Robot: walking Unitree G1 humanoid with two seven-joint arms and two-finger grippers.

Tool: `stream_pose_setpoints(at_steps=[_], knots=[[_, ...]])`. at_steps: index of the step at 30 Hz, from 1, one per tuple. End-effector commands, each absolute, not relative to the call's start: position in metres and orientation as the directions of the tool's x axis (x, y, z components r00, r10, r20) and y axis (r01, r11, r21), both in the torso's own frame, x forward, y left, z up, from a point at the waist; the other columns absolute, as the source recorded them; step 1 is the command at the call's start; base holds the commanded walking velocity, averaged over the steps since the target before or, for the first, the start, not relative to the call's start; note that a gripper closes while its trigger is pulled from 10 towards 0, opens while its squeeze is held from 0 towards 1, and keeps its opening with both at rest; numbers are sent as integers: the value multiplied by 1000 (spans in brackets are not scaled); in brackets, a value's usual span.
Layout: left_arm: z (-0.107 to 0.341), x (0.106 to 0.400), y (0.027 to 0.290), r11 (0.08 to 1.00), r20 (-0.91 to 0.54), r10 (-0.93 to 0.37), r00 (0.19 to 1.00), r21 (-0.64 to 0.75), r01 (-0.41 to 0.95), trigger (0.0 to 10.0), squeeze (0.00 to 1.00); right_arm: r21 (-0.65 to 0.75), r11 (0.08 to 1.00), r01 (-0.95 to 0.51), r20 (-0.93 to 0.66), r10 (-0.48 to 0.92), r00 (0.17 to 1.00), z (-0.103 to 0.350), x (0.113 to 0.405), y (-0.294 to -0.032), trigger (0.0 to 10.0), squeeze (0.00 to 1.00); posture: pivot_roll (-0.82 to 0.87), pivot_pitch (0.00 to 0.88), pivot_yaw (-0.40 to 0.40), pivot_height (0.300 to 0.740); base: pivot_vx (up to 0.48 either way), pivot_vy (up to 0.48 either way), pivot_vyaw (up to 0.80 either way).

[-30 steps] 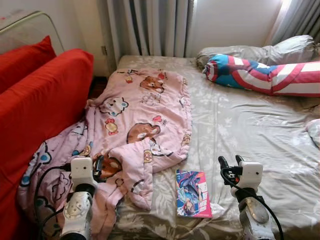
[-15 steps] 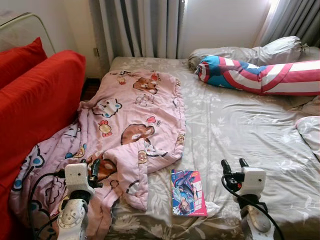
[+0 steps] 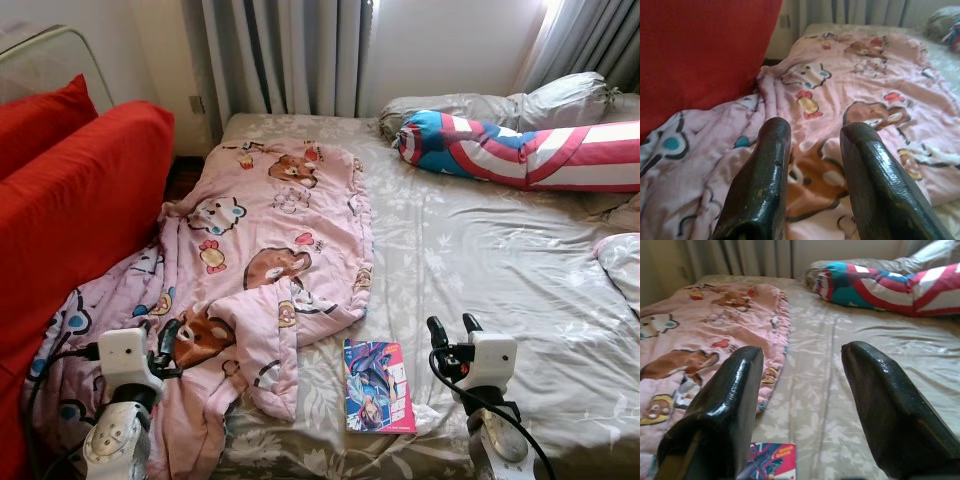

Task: Clean up the room

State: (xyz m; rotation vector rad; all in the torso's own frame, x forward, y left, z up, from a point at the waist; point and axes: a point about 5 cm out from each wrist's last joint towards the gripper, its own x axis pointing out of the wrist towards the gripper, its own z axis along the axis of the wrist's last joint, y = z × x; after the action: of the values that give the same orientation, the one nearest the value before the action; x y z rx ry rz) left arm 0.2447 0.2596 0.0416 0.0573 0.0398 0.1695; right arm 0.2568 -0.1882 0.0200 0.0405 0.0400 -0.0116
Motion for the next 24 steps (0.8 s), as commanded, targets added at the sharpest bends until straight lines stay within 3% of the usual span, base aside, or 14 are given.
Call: stream_pose_setpoints(at_steps=[1,5,9,11,13,17,24], knots=[[42,245,256,984,-30,163,986,80,-160,10000,0,44,998,48,-27,-47,999,24,257,-196,10000,0,-39,0,-24,740,0,0,0],[39,246,247,988,-39,138,990,76,-134,10000,0,23,1000,14,-73,-12,997,15,242,-199,10000,0,-38,0,-53,740,0,0,0],[38,247,243,993,-40,113,993,39,-111,10000,0,46,998,33,-78,-30,997,17,245,-203,10000,0,-45,0,-48,740,0,0,0],[34,246,229,999,-81,-5,997,-47,1,10000,0,48,999,21,-76,-17,997,20,250,-202,10000,0,-43,0,-44,740,0,0,0],[33,245,227,999,-91,-34,995,-26,31,10000,0,42,999,24,-73,-21,997,22,252,-203,10000,0,-42,0,-44,740,0,0,0],[31,244,232,999,-98,17,995,-41,-22,10000,0,90,989,119,-68,-113,991,25,255,-213,10000,0,-39,0,-39,740,0,0,0],[29,240,229,999,-104,23,994,-37,-27,10000,0,62,992,111,-80,-106,991,24,254,-215,10000,0,-49,0,-48,740,0,0,0]])
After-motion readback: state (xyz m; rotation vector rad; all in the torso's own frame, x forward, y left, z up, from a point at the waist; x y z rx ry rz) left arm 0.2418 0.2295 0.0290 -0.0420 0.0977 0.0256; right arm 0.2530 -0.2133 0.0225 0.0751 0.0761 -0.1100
